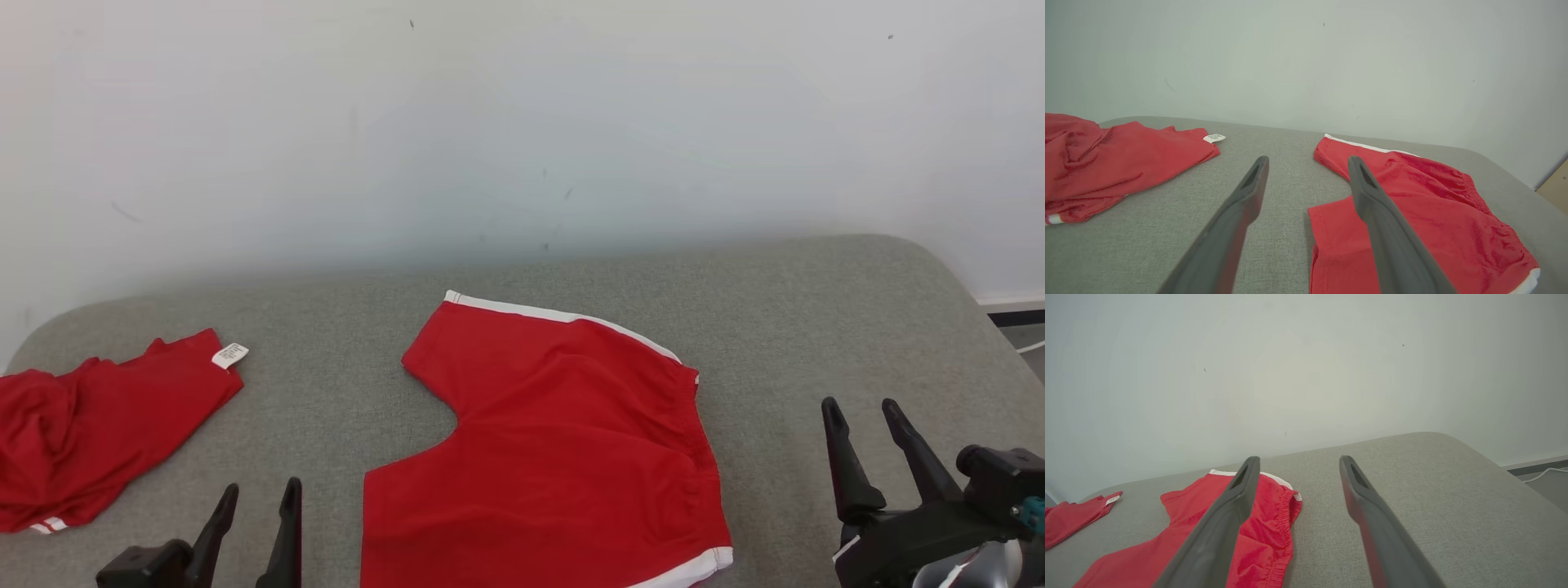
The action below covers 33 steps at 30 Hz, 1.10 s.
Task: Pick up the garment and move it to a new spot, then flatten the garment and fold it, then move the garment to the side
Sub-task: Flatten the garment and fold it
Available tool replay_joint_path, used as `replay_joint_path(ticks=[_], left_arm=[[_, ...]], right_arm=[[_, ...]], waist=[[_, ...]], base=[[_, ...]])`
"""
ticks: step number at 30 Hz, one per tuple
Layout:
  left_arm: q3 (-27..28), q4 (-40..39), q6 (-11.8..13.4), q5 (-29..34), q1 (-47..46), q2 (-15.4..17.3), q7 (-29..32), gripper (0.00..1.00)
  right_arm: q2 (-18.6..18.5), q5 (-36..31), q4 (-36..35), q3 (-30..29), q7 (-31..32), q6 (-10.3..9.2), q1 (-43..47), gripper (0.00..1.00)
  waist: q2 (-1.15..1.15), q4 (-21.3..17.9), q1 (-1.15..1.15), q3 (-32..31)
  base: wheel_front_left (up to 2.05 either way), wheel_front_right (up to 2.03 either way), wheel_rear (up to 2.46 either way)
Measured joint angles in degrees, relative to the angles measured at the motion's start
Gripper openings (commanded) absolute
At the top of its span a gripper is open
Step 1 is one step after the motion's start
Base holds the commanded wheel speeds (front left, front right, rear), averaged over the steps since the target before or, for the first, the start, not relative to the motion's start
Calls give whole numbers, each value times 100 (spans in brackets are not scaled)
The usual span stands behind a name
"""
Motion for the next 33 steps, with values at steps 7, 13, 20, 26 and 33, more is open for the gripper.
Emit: replay_joint_path(ticks=[7, 13, 20, 26, 33], left_arm=[[292, 40, 93, -24, 136, 18, 77, 100], [301, 7, 99, -22, 185, 12, 151, 100], [296, -51, 144, -13, 189, 9, 253, 100], [274, -135, 143, 14, 247, -22, 344, 100], [259, -178, 146, 58, 261, -20, 443, 100]], right_arm=[[1, 0, 200, -58, -147, -8, 12, 100], [58, 0, 261, 32, -201, -8, 20, 100], [67, 0, 311, 37, -256, 3, 8, 100], [49, -46, 412, 88, -277, 10, 8, 100], [43, -136, 444, 104, -319, 10, -13, 100]], waist=[[0, -26, 0, 52], [0, 17, 0, 96], [0, 17, 0, 144], [0, 9, 0, 179], [0, 27, 0, 212]], base=[[0, 0, 0], [0, 0, 0], [0, 0, 0], [0, 0, 0], [0, 0, 0]])
